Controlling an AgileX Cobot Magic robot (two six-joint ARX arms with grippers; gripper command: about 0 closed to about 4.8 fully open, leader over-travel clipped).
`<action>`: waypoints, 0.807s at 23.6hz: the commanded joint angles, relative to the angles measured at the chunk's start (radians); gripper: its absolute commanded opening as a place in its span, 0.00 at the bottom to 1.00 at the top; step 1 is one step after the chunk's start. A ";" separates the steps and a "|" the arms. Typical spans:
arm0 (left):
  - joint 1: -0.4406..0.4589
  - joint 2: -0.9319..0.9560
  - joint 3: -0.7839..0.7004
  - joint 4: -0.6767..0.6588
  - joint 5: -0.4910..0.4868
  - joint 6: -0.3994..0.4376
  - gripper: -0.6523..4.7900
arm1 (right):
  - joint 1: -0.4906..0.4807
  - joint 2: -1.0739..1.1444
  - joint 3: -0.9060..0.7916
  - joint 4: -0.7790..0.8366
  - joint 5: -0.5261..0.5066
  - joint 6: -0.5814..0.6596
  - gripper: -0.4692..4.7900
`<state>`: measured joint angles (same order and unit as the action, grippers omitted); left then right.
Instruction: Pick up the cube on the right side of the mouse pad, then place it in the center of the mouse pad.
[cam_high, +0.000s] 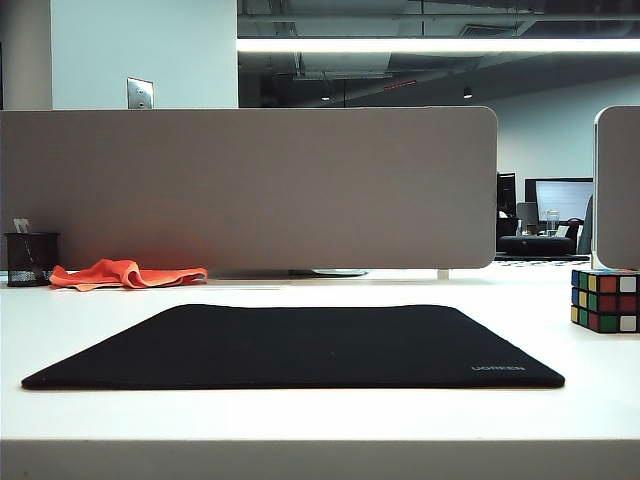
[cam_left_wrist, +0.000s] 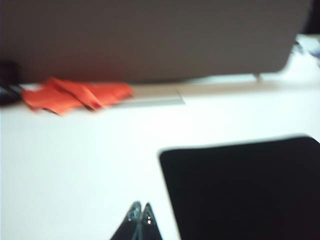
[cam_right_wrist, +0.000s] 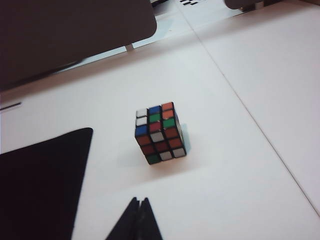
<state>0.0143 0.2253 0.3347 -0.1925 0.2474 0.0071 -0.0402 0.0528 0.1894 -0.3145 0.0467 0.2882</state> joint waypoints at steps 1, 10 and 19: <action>-0.007 0.111 0.089 -0.053 0.087 0.034 0.11 | 0.001 0.053 0.089 0.024 -0.024 0.002 0.08; -0.031 0.212 0.169 -0.062 0.130 0.071 0.11 | 0.001 0.357 0.381 -0.087 -0.051 -0.171 0.08; -0.047 0.288 0.174 -0.058 0.166 0.051 0.11 | 0.001 0.489 0.469 -0.109 -0.014 -0.210 0.08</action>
<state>-0.0307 0.5003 0.5022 -0.2626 0.3851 0.0700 -0.0402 0.5323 0.6495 -0.4221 0.0330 0.0879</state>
